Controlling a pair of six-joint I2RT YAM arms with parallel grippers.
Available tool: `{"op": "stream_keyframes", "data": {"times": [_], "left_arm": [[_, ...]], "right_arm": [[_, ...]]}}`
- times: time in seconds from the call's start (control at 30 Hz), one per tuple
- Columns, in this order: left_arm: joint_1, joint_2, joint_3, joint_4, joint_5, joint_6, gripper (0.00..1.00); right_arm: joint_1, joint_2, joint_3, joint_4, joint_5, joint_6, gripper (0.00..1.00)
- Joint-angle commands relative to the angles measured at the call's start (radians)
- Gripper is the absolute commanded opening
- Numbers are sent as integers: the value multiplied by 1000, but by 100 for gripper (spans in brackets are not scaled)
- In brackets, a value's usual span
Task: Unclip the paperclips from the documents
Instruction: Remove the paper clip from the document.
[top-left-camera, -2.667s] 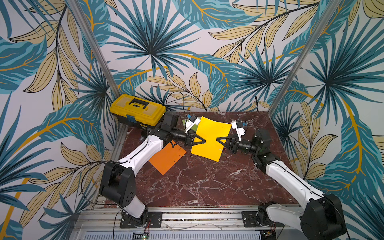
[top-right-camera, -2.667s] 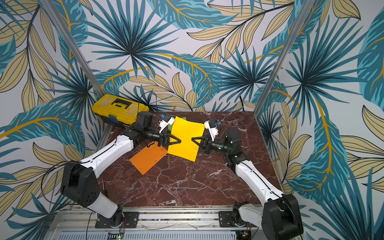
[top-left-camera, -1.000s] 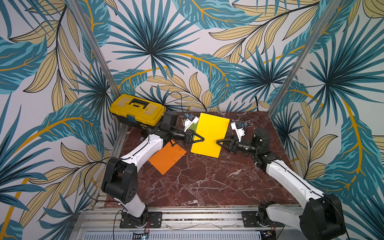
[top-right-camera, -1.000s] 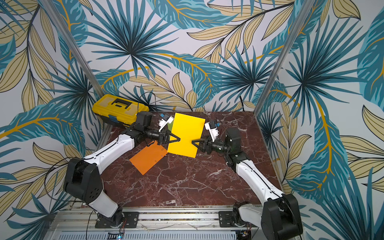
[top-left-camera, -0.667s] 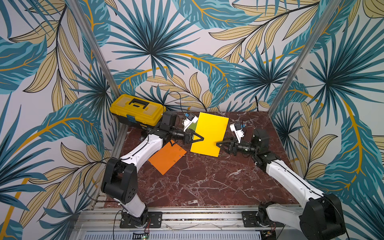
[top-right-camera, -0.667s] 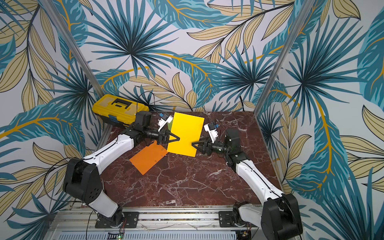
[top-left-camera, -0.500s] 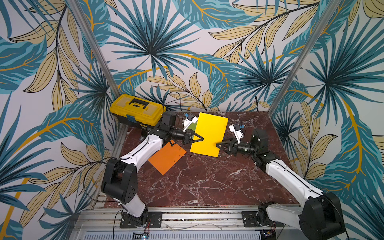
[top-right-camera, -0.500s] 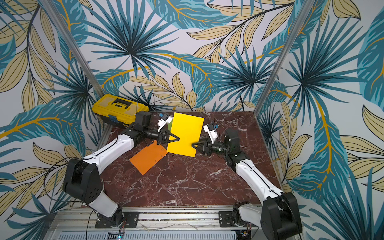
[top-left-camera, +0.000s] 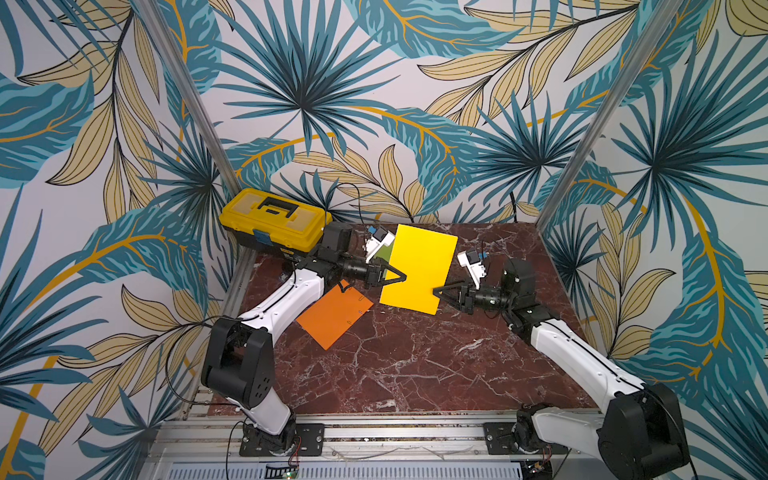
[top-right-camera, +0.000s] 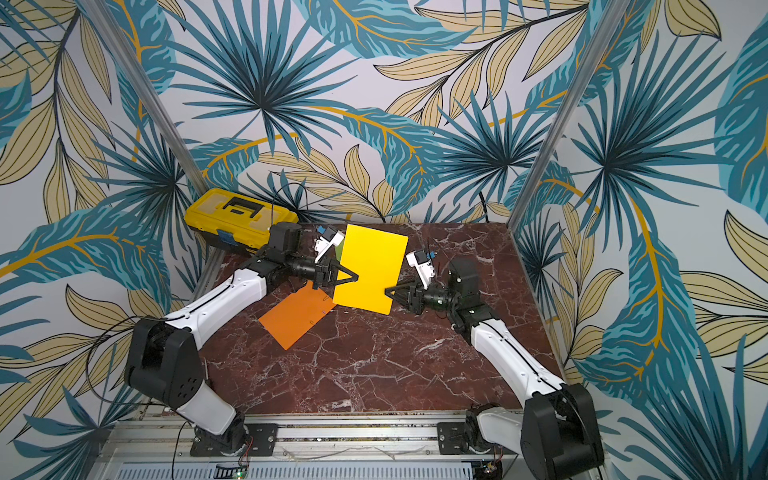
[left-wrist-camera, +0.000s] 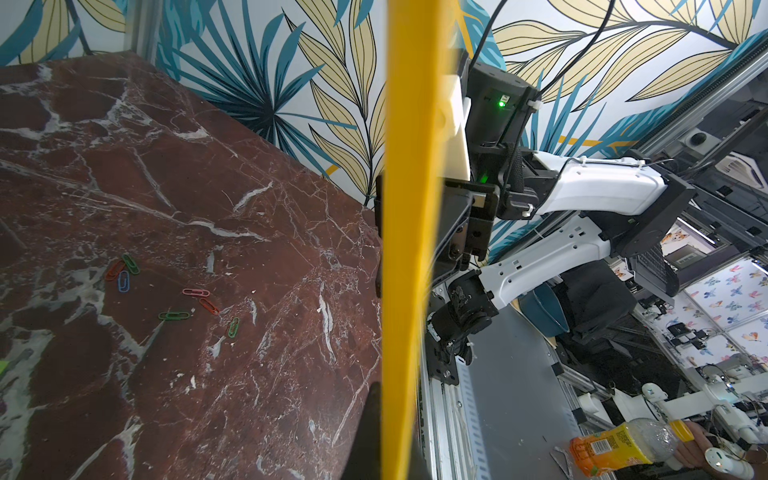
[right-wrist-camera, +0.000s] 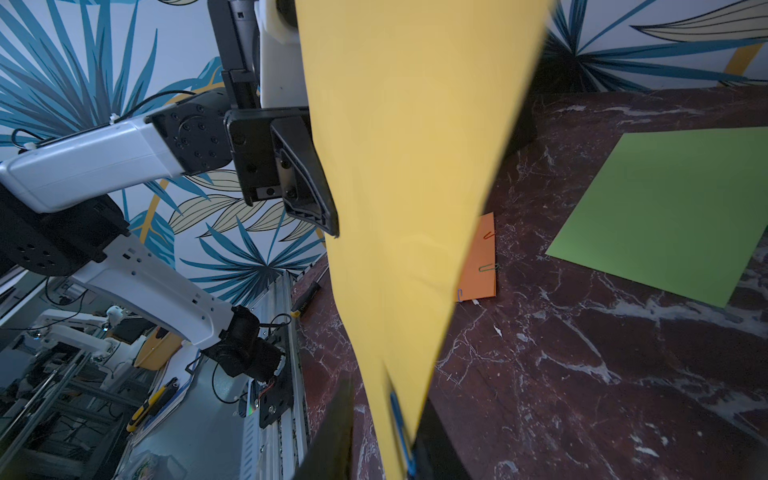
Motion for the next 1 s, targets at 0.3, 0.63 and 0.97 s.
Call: {"op": "stream_keyframes", "data": {"times": [0.3,0.63,0.97], "left_arm": [[11,-24,-16,22,8,5,0],[10,-24,-17,22,10,8,0],[10,-27,-18,22,11,11,0]], "right_arm": [[-27,-21,-39,36,-37,13,14],[-34,-12,-30,57,-43,32,16],[-39,-3,-20,52,-45,42,13]]}}
